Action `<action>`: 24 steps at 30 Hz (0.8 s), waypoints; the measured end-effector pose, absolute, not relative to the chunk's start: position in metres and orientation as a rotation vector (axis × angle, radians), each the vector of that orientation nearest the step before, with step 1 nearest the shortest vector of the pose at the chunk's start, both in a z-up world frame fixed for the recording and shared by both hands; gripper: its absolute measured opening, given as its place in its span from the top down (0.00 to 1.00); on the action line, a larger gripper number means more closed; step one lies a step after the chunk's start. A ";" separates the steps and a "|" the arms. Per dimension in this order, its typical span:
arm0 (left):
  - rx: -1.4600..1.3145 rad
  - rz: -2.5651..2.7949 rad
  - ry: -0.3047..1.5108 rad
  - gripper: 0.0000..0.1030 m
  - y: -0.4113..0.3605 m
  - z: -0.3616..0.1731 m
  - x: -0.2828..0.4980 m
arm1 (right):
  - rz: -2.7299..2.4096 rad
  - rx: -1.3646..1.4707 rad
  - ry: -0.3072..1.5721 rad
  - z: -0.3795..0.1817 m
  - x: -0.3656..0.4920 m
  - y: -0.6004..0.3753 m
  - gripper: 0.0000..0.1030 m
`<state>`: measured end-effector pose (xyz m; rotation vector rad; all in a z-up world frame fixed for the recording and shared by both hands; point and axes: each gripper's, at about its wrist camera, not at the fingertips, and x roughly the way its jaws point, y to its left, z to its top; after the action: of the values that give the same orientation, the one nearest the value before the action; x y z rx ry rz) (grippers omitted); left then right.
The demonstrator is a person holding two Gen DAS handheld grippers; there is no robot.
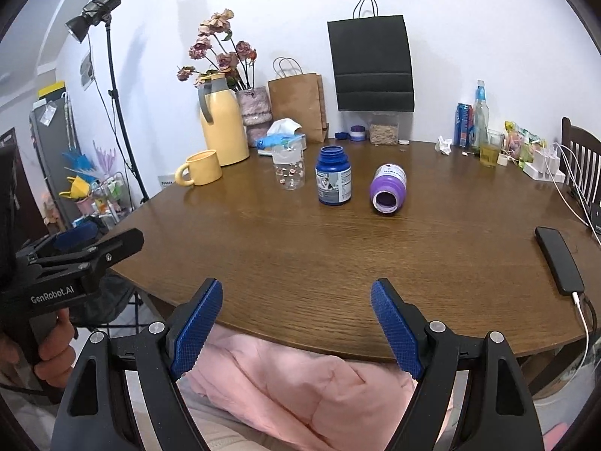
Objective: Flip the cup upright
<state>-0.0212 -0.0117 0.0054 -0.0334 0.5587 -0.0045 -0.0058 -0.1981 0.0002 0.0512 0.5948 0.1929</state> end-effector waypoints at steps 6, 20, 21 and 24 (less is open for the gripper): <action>-0.032 0.000 0.556 0.00 -0.011 0.004 -0.021 | 0.186 0.054 0.596 0.000 -0.006 -0.199 0.17; -0.027 0.003 0.552 0.00 -0.009 0.006 -0.022 | 0.175 0.053 0.584 0.002 -0.006 -0.199 0.17; -0.027 0.004 0.551 0.00 -0.008 0.006 -0.023 | 0.174 0.054 0.584 0.002 -0.006 -0.199 0.17; -0.023 0.003 0.551 0.00 -0.008 0.006 -0.022 | 0.174 0.054 0.585 0.002 -0.007 -0.199 0.17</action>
<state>-0.0225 -0.0079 0.0059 -0.0235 0.5513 0.0031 -0.0065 -0.1993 0.0017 0.0544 0.5848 0.1743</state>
